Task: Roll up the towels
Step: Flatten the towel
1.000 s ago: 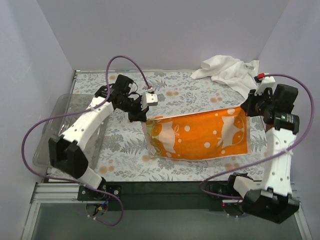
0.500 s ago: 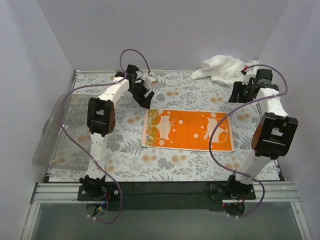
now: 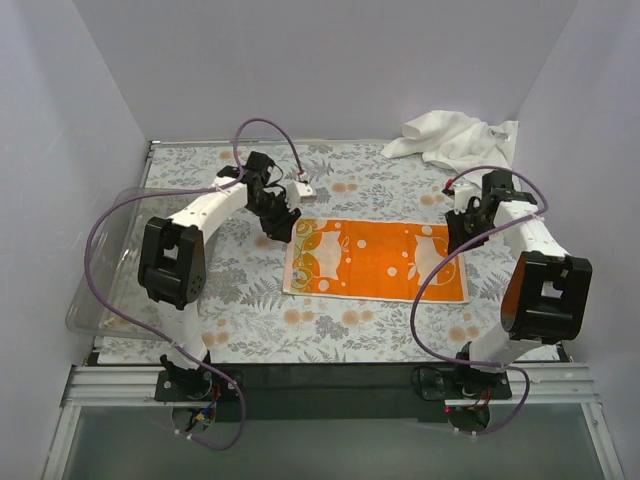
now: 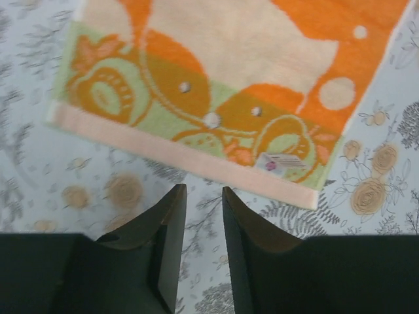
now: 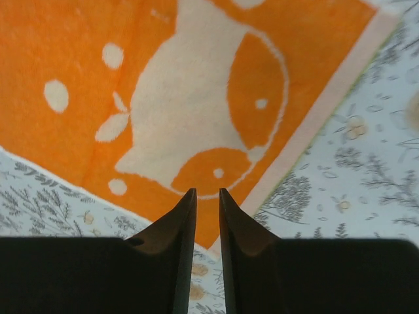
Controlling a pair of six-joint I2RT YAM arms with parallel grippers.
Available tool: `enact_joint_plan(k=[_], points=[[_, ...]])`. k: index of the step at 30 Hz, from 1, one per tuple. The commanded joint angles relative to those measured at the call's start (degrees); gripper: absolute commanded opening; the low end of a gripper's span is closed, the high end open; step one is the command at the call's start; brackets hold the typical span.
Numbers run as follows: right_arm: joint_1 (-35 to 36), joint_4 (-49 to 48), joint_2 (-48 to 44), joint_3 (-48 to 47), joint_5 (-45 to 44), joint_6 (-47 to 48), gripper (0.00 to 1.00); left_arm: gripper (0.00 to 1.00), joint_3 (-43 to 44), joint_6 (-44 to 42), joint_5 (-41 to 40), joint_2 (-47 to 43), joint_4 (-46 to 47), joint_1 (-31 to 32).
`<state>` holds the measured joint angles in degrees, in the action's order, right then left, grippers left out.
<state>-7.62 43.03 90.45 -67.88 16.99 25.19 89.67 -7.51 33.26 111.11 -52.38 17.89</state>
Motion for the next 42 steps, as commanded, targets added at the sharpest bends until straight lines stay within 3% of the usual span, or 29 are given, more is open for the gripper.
enact_joint_plan(k=[1, 8, 23, 27, 33, 42], points=[[2.33, 4.16, -1.42, 3.97, -2.58, 3.37, 0.23, 0.26, -5.90, -4.97, -0.91, -2.21, 1.05, 4.07], [4.98, 3.30, 2.34, 10.22, -7.32, 4.96, 0.22, 0.23, -14.25, -4.18, -1.52, -4.06, 2.89, 5.58], [10.42, -0.57, 11.06, 8.64, -11.02, 4.08, 0.21, 0.19, -24.54, -2.86, -9.87, -8.54, 3.87, 5.14], [13.67, 0.04, 10.88, 8.20, -10.23, 3.11, 0.21, 0.20, -22.97, -2.16, -9.35, -12.05, 3.51, 4.17], [12.81, 1.79, 8.16, 7.94, -12.16, 3.37, 0.21, 0.24, -16.55, -1.81, -3.73, -11.09, 1.23, 6.01], [9.64, 6.02, 1.66, 9.25, -15.41, 6.63, 0.21, 0.24, -19.00, -1.20, -4.42, -8.81, 4.74, 11.82]])
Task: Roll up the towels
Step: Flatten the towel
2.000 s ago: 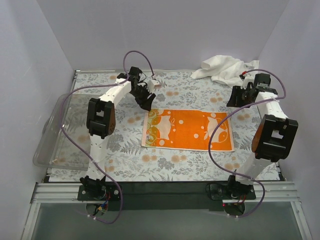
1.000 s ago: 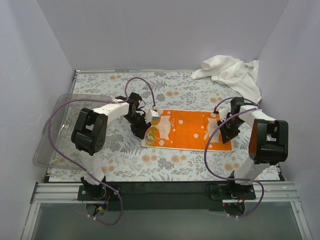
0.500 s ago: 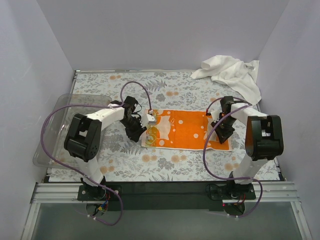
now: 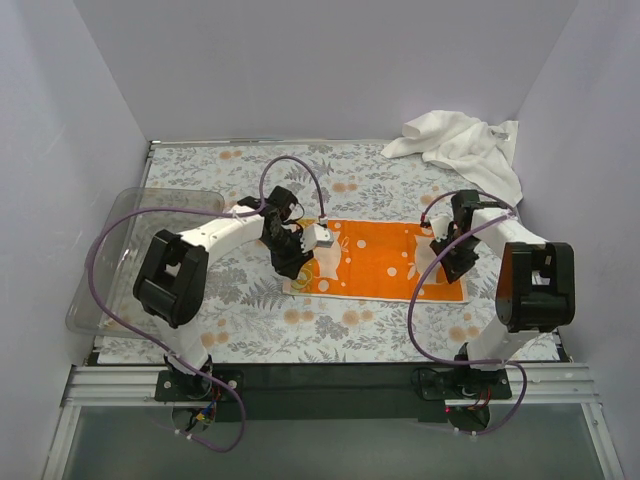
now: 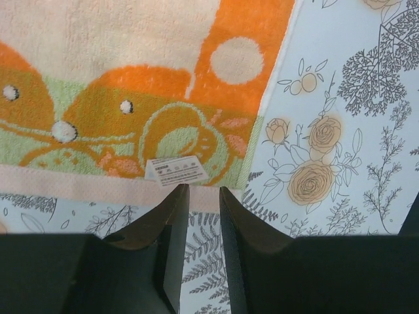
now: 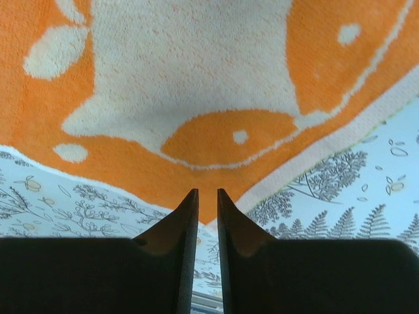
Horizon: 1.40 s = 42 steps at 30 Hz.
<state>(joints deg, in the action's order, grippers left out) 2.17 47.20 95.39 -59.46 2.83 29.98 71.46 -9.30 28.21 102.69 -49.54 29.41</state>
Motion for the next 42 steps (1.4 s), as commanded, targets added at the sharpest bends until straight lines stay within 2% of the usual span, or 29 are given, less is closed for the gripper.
enact_joint_plan(k=[1, 8, 12, 18, 24, 30, 31, 35, 38, 39, 42], points=[[-0.15, 2.19, -3.55, 1.01, -1.42, 1.75, 0.21, 0.24, -0.80, 0.77, 0.19, 0.13, 2.08, 0.47], [1.07, 3.25, -4.08, 5.22, -2.48, 1.93, 0.20, 0.22, -3.61, 2.01, -4.47, 2.95, 2.52, 0.47], [1.60, -1.39, -0.74, 9.36, -8.17, 0.35, 0.19, 0.22, -5.98, 2.88, -6.41, 2.34, 2.52, 0.47], [1.60, -2.99, 4.27, 7.08, -11.44, -0.10, 0.18, 0.20, -10.28, 4.90, -8.60, 1.37, 1.90, 0.47], [1.95, 1.39, 1.29, 7.08, -7.07, 3.86, 0.22, 0.19, -13.01, 5.87, -11.06, -0.57, 2.16, 0.21], [5.03, 3.15, 1.28, 5.86, -1.10, 3.77, 0.28, 0.19, -9.77, 5.96, -10.20, 0.14, 1.20, -0.23], [5.03, 3.86, 1.11, 4.98, 0.32, 3.86, 0.36, 0.20, -8.98, 5.87, -8.45, -0.21, 0.94, -0.32], [4.60, 6.23, -2.14, -2.13, 5.16, 3.95, 0.53, 0.33, -1.87, 4.21, -2.04, -1.71, -3.36, -0.40], [1.96, 7.73, -3.20, -10.04, 10.78, 3.69, 0.65, 0.47, 5.69, 3.24, 0.44, -1.97, -4.78, -0.75], [0.13, 7.82, -2.94, -12.32, 13.14, 3.42, 0.68, 0.53, 7.36, 3.67, 0.62, -1.89, -4.52, -1.45], [-1.64, 7.82, 0.57, -20.94, 14.39, 2.98, 0.68, 0.59, 14.30, 4.55, 1.58, 0.48, -3.11, -4.17]])
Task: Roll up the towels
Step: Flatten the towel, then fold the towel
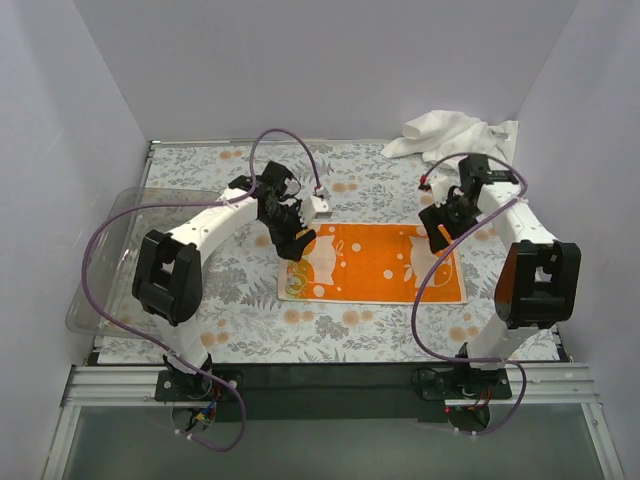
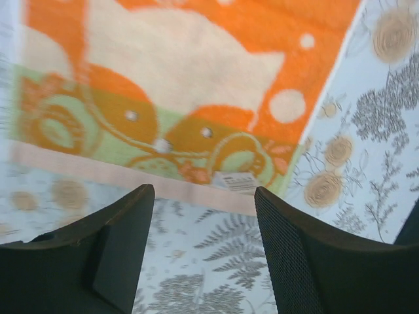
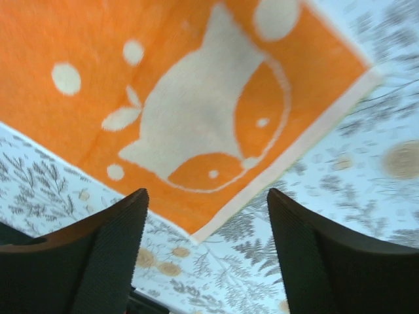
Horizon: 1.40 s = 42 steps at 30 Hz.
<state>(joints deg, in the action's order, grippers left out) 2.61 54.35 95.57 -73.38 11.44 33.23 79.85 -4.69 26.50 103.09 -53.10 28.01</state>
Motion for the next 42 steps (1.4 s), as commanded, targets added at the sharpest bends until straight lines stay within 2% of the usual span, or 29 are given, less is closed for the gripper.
enact_joint_plan(k=[1, 3, 4, 7, 13, 21, 33, 42], points=[[-2.08, 0.59, 2.93, -8.95, 5.78, -0.54, 0.65, 0.59, 7.49, 0.20, 3.73, 1.31, 0.63, -3.66], [-4.63, 0.41, 6.10, -15.37, 4.91, -1.41, 0.60, 0.59, 10.93, 1.26, 3.82, 4.39, 2.12, -6.28], [-4.89, 0.41, 9.60, -17.82, 4.38, -1.68, 0.54, 0.54, 11.63, 1.61, 4.52, 5.36, 3.60, -7.26], [-5.60, -0.55, 16.20, -24.95, 2.10, -2.56, 0.46, 0.52, 13.57, 2.92, 4.44, 8.44, 7.99, -10.34], [-6.04, -1.08, 25.88, -32.87, -2.65, -3.09, 0.40, 0.52, 16.29, 2.75, 1.63, 13.09, 11.17, -12.10], [-6.22, -4.51, 28.79, -30.16, -5.64, -4.49, 0.40, 0.53, 16.83, 4.34, 0.04, 16.00, 12.05, -12.63], [-6.22, -7.85, 29.24, -22.43, -5.47, -4.76, 0.30, 0.53, 18.67, 6.97, -0.49, 20.22, 12.23, -12.63], [-6.22, -8.64, 28.45, -21.36, -4.85, -4.76, 0.01, 0.52, 18.14, 7.06, -1.36, 22.33, 13.81, -12.63]])
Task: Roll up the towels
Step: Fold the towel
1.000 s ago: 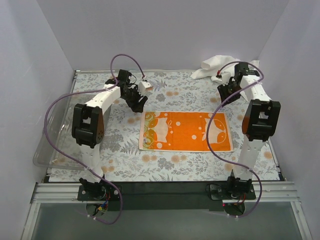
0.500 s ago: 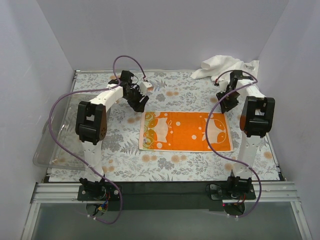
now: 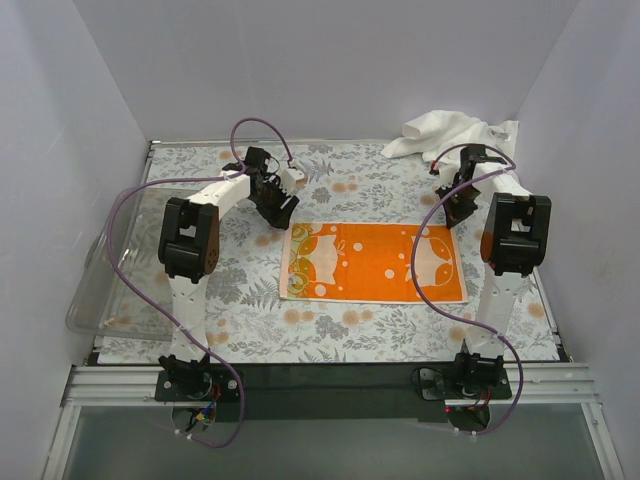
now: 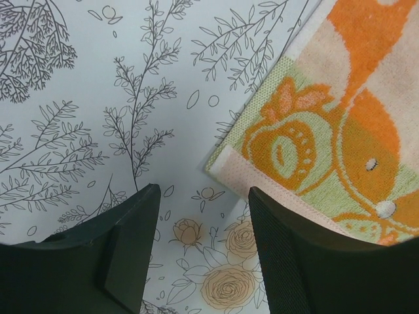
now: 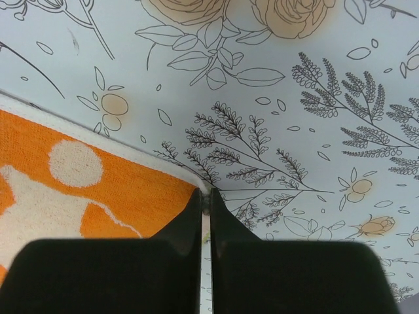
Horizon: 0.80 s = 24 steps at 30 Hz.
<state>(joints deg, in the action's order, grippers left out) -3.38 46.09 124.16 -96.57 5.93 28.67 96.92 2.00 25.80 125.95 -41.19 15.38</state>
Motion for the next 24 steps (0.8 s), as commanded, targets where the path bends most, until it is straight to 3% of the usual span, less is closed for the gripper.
enact_joint_plan(k=[1, 15, 21, 24], points=[[-0.23, -0.30, -0.23, 1.92, 0.66, -0.10, 0.01, 0.53, 1.25, 0.81, -0.75, -0.44, 2.25, 0.00], [-0.23, -0.21, -0.93, 2.53, 1.62, -0.28, 0.01, 0.49, 3.97, 3.10, 4.69, 2.63, 2.34, 0.00], [-0.23, -0.12, -1.90, 3.23, 2.33, -0.19, 0.01, 0.27, 4.33, 2.13, 6.10, 3.16, -0.55, 0.00], [-0.23, -0.12, -2.87, 4.20, 3.47, -0.10, 0.01, 0.24, 3.19, 1.17, 6.80, 1.93, -1.52, -0.08]])
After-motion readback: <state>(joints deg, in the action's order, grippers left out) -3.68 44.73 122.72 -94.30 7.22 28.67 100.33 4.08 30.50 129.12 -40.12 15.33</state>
